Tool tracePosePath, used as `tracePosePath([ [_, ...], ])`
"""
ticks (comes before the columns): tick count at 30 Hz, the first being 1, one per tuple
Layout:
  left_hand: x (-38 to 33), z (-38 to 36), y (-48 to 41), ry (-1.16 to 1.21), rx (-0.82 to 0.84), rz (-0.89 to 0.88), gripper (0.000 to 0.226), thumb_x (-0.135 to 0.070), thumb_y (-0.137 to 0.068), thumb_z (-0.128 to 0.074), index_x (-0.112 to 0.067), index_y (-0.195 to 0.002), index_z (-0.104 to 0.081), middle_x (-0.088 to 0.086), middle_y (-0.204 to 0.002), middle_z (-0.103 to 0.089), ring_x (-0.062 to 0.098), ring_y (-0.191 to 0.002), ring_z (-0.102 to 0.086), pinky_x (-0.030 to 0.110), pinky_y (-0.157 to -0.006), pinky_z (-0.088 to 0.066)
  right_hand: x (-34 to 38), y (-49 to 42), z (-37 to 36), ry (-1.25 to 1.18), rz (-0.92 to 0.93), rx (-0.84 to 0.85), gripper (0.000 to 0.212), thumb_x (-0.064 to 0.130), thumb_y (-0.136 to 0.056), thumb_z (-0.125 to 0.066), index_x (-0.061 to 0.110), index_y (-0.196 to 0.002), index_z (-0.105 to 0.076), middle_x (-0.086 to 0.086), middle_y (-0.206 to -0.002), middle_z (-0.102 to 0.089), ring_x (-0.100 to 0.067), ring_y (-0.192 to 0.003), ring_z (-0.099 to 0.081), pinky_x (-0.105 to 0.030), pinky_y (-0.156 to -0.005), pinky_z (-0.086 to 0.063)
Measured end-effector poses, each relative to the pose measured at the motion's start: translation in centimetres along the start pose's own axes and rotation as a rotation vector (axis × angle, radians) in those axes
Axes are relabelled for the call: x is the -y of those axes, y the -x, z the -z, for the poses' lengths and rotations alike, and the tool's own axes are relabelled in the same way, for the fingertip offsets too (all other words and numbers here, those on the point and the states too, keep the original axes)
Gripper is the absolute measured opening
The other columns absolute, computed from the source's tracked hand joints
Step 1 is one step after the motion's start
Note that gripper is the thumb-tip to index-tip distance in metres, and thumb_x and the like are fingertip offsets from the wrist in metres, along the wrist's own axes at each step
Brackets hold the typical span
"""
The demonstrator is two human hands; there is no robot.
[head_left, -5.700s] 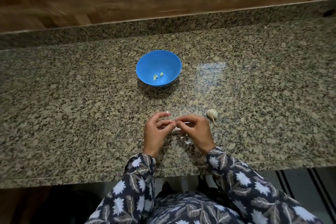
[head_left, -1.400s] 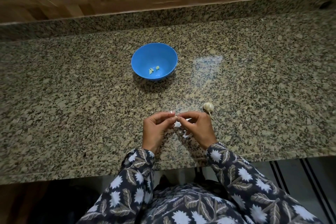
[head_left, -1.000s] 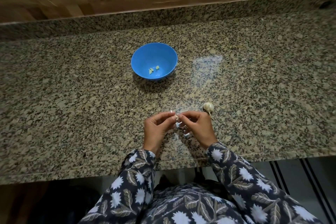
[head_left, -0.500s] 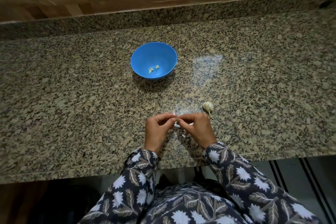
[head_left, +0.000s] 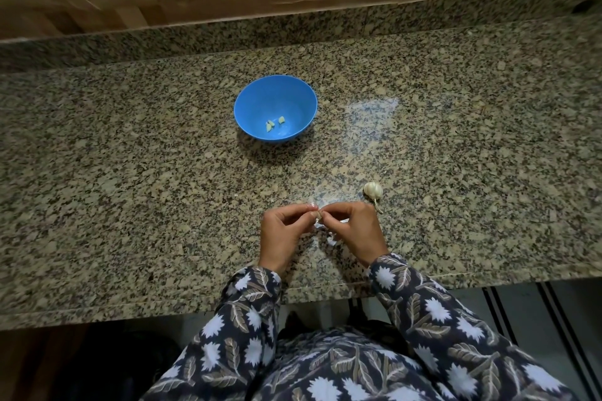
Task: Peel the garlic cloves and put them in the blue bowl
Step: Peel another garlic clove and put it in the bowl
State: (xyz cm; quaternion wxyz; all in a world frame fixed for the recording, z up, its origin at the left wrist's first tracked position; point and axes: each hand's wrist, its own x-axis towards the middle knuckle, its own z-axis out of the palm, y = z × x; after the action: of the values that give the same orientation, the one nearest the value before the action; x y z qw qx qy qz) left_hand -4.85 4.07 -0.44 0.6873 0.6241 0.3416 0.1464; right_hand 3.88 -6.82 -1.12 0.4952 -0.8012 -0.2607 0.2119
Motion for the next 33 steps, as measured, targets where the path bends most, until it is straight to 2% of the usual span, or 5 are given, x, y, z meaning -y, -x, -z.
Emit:
tracePosePath([
  [13, -0.3, 1.0, -0.3, 0.563, -0.02, 0.231, 0.024, 0.0, -0.071, -0.067, 0.004, -0.095, -0.067, 0.016, -0.089, -0.071, 0.019, -0.075, -0.069, 0.025, -0.067, -0.059, 1.5, -0.1, 0.3, -0.707, -0.44, 0.033, 0.014, 0.01, -0.088, -0.057, -0.003, -0.084, -0.061, -0.01, -0.074, -0.062, -0.017, -0.053, -0.061, -0.021, -0.039, -0.049],
  [21, 1.0, 7.7, -4.5, -0.334, -0.376, 0.073, 0.018, -0.007, -0.084, -0.064, -0.009, -0.102, -0.067, 0.008, -0.103, -0.067, 0.008, -0.076, -0.061, 0.01, -0.055, -0.05, -0.2, 0.0, 1.1, -0.622, -0.478, -0.045, 0.01, 0.009, -0.079, -0.067, 0.0, -0.08, -0.065, -0.012, -0.069, -0.066, -0.015, -0.052, -0.063, -0.02, -0.048, -0.054],
  [28, 1.9, 7.0, -3.1, -0.46, -0.536, -0.086, 0.026, -0.002, -0.09, -0.053, -0.008, -0.115, -0.062, 0.008, -0.118, -0.062, 0.022, -0.096, -0.063, 0.031, -0.076, -0.056, -0.8, 0.0, 1.2, -0.639, -0.502, -0.084, 0.005, 0.004, -0.081, -0.064, 0.0, -0.079, -0.065, -0.015, -0.072, -0.066, -0.017, -0.055, -0.063, -0.021, -0.05, -0.054],
  [31, 2.9, 4.8, -0.3, -0.584, -0.338, -0.212, 0.034, -0.006, -0.094, -0.048, -0.011, -0.127, -0.053, 0.006, -0.136, -0.05, 0.014, -0.117, -0.052, 0.017, -0.092, -0.046, -1.0, 0.2, 1.5, -0.629, -0.526, -0.125, 0.007, 0.002, -0.082, -0.064, -0.005, -0.082, -0.065, -0.018, -0.074, -0.066, -0.018, -0.055, -0.064, -0.023, -0.051, -0.056],
  [33, 4.2, 2.9, 1.4, -0.811, -0.079, -0.185, 0.051, -0.029, -0.1, -0.032, -0.016, -0.147, -0.018, 0.001, -0.156, -0.01, 0.011, -0.141, -0.017, 0.021, -0.113, -0.02, -1.2, 0.2, 2.0, -0.618, -0.532, -0.148, 0.006, 0.002, -0.081, -0.064, -0.004, -0.083, -0.065, -0.019, -0.075, -0.066, -0.017, -0.054, -0.064, -0.023, -0.05, -0.056],
])
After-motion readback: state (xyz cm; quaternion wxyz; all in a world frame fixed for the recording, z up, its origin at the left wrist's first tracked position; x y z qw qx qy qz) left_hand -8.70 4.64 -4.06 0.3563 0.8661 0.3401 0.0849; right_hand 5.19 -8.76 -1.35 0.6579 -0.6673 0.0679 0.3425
